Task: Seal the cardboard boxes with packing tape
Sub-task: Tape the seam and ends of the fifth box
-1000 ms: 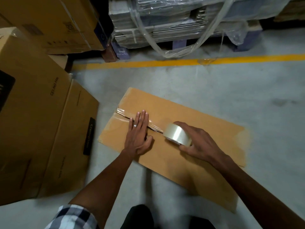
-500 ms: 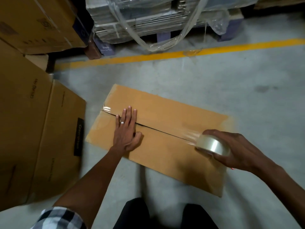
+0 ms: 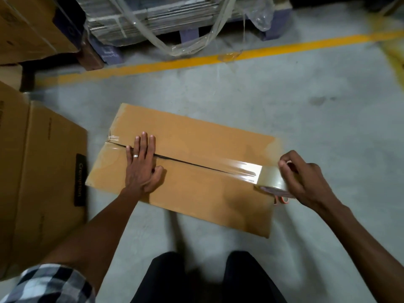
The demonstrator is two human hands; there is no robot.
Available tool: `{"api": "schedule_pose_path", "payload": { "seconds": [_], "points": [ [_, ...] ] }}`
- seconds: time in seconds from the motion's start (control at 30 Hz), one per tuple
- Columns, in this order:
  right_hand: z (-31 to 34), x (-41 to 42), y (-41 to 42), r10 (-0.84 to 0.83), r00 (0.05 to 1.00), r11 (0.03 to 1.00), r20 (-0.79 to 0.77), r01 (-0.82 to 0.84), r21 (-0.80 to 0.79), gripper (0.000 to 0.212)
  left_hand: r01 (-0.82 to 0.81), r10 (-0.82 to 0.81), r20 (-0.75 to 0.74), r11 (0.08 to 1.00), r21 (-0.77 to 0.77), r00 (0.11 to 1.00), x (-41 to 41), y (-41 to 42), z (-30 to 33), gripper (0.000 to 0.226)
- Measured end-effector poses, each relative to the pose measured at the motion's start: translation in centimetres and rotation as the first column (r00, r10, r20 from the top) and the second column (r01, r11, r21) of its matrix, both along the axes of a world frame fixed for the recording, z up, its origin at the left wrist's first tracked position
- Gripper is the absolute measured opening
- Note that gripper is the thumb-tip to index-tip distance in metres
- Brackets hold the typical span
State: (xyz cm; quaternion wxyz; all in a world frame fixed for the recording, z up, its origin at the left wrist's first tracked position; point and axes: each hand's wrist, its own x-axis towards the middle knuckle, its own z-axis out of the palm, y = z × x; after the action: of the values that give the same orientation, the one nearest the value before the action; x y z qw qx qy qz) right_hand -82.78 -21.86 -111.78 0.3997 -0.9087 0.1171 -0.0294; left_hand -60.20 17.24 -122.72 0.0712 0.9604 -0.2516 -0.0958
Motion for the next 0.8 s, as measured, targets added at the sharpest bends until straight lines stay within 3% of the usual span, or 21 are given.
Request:
{"api": "schedule_pose_path", "payload": {
  "seconds": [0.1,0.3,0.5,0.7,0.8],
  "points": [
    [-0.7,0.0,-0.3,-0.018,0.999,0.999,0.038,0.019,-0.031,0.014,0.009,-0.009,-0.002,1.000,-0.010,1.000,0.0,0.0,0.1,0.099],
    [-0.8,0.0,-1.3,-0.062,0.998,0.991,0.011,0.063,-0.119,0.022,0.007,-0.008,-0.013,1.000,-0.015,1.000,-0.2,-0.2,0.5,0.100],
    [-1.7,-1.4,-3.2,-0.019,0.999,0.997,-0.049,0.015,-0.074,0.033,0.014,-0.014,-0.013,1.000,0.014,1.000,-0.2,-0.4,0.6,0.099],
    [-5.0,-4.8,-7.3,-0.060,0.993,0.957,-0.105,0.028,-0.288,0.049,0.011,-0.010,-0.020,0.999,0.034,1.000,-0.2,-0.5,0.5,0.099],
    [-6.6,-5.3,-8.0,-0.096,0.990,0.951,-0.106,0.060,-0.302,0.051,0.013,-0.012,-0.021,0.999,0.046,1.000,-0.2,-0.7,0.7,0.099]
  ]
}}
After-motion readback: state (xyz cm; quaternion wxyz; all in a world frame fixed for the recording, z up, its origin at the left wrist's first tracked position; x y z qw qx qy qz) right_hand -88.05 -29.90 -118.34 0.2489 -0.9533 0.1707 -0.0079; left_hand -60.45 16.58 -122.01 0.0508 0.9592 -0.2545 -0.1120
